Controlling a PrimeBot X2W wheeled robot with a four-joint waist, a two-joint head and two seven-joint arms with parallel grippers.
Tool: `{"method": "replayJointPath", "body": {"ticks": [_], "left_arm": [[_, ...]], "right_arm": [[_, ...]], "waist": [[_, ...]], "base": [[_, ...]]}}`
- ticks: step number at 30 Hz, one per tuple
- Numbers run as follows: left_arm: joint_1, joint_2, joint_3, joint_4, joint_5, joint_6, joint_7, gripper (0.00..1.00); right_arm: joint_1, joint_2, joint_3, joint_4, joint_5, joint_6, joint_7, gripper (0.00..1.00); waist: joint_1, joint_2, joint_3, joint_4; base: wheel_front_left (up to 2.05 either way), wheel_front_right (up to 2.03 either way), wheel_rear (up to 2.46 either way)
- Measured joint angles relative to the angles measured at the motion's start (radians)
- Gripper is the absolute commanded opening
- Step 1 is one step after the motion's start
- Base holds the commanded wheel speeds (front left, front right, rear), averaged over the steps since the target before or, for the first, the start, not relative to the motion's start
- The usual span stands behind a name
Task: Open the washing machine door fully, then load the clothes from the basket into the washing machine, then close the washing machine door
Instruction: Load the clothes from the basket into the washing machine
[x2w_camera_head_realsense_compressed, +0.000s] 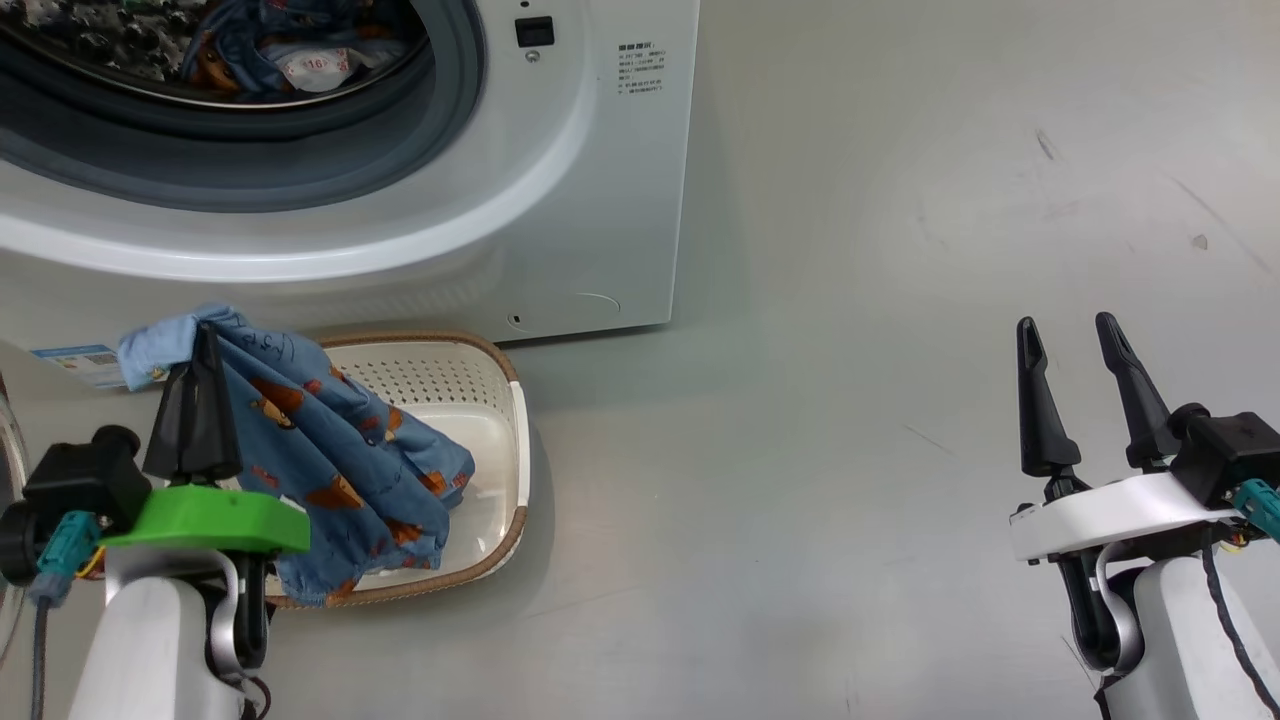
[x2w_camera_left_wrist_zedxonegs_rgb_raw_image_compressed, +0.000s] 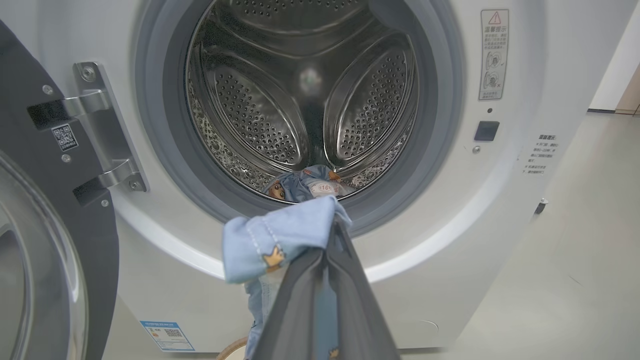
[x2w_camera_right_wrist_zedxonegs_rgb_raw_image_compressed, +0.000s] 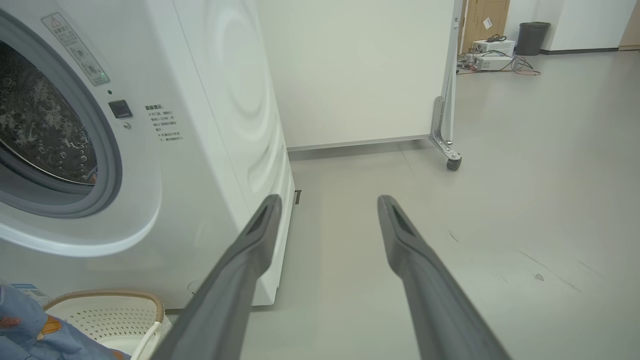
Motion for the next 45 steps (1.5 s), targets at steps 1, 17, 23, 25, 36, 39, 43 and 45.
{"method": "replayJointPath", "body": {"ticks": [1,17,23,25,36,39,43,45], "left_arm": [[-0.016,0.0,0.004,0.0,0.0,0.0,0.0,0.0],[-0.285,0.092,0.024,0.058,0.025,-0.001,0.015,0.0],[-0.405,0.12,0.034,0.097,0.026,-0.001,0.056,0.0],[-0.446,0.132,0.036,0.113,0.026,0.0,0.071,0.0],[-0.642,0.202,0.054,0.182,0.031,0.0,0.164,0.0],[-0.686,0.218,0.056,0.209,0.029,0.0,0.191,0.0],[-0.736,0.223,0.059,0.237,0.017,0.0,0.222,0.0],[-0.763,0.225,0.06,0.246,0.011,0.0,0.242,0.0]], "right_arm": [[-0.003,0.0,0.002,-0.002,0.0,0.0,0.0,1.0],[-0.091,0.006,0.04,-0.017,-0.002,0.0,0.0,1.0],[-0.105,0.013,0.038,-0.018,-0.001,0.0,0.0,1.0],[-0.107,0.016,0.039,-0.018,0.0,0.0,0.0,1.0],[-0.144,0.03,0.054,-0.019,0.009,0.0,0.0,1.0],[-0.145,0.031,0.056,-0.019,0.009,0.0,0.0,1.0],[-0.15,0.032,0.057,-0.024,0.01,0.0,0.0,1.0],[-0.158,0.033,0.057,-0.028,0.01,0.0,0.0,1.0]], "waist": [[0.0,0.0,0.011,-0.001],[0.0001,0.0,0.162,-0.046],[0.0001,0.0,0.202,-0.073],[0.0001,0.0,0.215,-0.079],[0.0001,0.0,0.282,-0.117],[0.0002,0.0,0.304,-0.125],[0.0002,0.0,0.336,-0.136],[0.0002,0.0,0.355,-0.14]], "base": [[0.0,0.0,0.0],[0.0,0.0,0.0],[0.0,0.0,0.0],[0.0,0.0,0.0],[0.0,0.0,0.0],[0.0,0.0,0.0],[0.0,0.0,0.0],[0.0,0.0,0.0]]}}
